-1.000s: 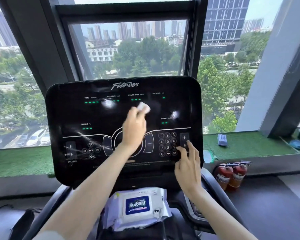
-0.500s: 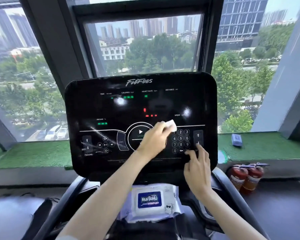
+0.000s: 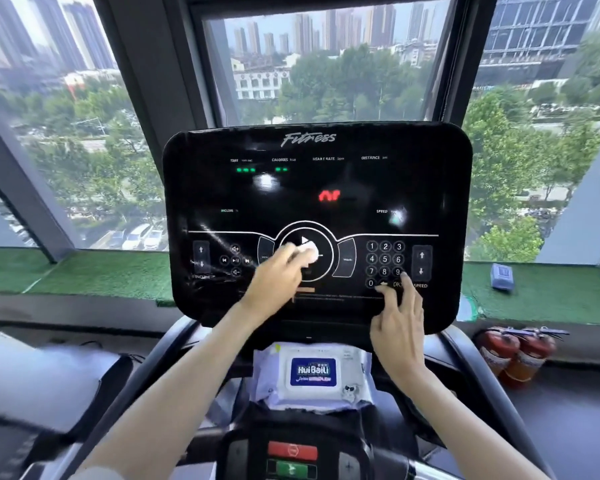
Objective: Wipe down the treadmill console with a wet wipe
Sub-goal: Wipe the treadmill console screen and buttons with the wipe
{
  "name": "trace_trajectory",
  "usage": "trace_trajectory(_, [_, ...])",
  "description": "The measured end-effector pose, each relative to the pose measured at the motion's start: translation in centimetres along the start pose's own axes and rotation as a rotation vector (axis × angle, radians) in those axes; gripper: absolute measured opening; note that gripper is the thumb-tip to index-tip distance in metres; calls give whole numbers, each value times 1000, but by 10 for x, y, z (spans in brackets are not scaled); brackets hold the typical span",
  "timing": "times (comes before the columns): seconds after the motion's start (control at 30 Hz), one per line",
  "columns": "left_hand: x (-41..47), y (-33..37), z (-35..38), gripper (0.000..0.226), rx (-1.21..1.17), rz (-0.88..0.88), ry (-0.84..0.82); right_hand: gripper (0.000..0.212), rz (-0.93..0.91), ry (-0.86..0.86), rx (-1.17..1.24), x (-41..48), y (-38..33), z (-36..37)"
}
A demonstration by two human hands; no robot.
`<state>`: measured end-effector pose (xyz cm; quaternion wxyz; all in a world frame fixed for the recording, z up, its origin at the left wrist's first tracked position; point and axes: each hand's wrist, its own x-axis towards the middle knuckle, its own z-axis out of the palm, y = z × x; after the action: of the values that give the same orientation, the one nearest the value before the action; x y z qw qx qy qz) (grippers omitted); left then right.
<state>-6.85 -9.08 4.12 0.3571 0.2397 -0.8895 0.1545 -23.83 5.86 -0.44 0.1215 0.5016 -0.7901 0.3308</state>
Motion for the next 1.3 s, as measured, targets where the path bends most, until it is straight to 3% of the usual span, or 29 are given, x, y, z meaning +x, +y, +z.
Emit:
trace_trajectory(0.17, [-13,-45,-14,31,-156,-1191,388,51,22,-2,22,-2,10,-2])
trace_trajectory(0.23, [-5,-13,-2,32,-153,-1314,432,51,24,0,31,-2,13,-3])
trace_trajectory(0.3, [2,37,15,32,-201,-1133,421,50,14,8,40,-1,15,-6])
trace_trajectory(0.4, [13,106,35,34,-427,-543,96,47,15,38,62,2,20,-10])
trace_trajectory(0.47, [25,125,28,39,-578,-308,-50,46,36,74,103,4,26,-14])
trace_trajectory(0.53, [46,114,11,42,-603,-393,148,44,53,97,139,5,34,-19])
trace_trajectory(0.6, [70,85,-5,25,-511,-551,390,43,54,97,157,6,42,-23])
trace_trajectory(0.67, [100,61,-23,26,-435,-617,454,44,59,89,153,6,51,-25])
trace_trajectory(0.73, [129,58,-29,43,-360,-573,392,47,62,72,151,5,57,-24])
trace_trajectory(0.97, [157,111,21,50,-136,-125,11,46,45,37,177,1,59,-28])
trace_trajectory(1.1, [111,120,39,42,-15,356,-179,47,55,23,167,-7,57,-27])
trace_trajectory(1.3, [48,50,16,34,185,877,-416,44,93,52,102,-12,38,-25])
